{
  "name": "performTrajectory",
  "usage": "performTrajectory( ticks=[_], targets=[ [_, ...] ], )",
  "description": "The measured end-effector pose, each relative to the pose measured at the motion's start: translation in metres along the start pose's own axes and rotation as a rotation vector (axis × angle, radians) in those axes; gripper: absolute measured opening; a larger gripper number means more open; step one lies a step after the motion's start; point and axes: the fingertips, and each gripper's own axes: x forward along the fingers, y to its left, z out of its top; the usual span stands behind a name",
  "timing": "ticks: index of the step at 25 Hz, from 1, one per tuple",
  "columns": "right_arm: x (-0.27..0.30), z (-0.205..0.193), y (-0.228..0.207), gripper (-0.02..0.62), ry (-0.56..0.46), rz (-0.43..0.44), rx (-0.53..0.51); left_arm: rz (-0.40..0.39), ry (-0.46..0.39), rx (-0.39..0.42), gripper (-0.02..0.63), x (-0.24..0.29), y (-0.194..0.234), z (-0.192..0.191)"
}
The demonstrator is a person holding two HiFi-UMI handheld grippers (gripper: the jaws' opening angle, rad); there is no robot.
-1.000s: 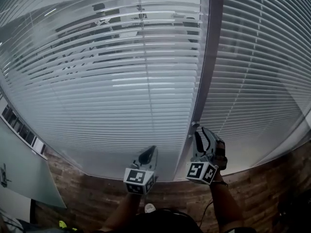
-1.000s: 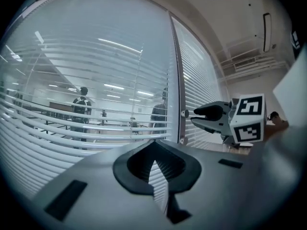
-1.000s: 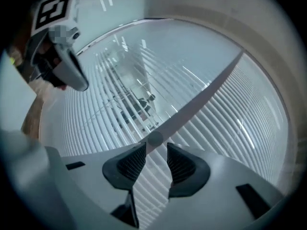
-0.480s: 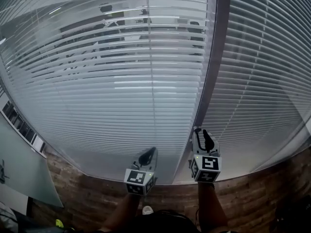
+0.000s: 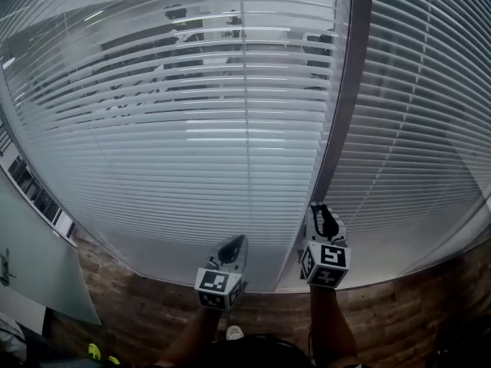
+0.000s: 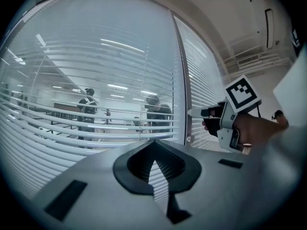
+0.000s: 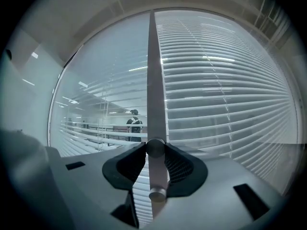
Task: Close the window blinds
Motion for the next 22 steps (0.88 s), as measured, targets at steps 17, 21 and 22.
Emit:
performTrajectory(
  ticks=[17, 21, 22],
  targets=[
    [0.002, 0.003, 0.012, 0.120, 0.060, 0.013, -0.719, -0.023, -0.001, 0.021, 0.000, 0.008, -0.007, 0.001],
    [0.001, 0.000, 0.015, 0.120, 0.065, 0.007, -0.947, -0.023, -0.013, 0.007, 0.000, 0.006, -0.011, 0.009],
    [0.001, -0.001, 0.016, 0.120, 0.067, 0.008, -1.006, -0.020, -0.017, 0.005, 0.000, 0.005, -0.011, 0.011]
  ],
)
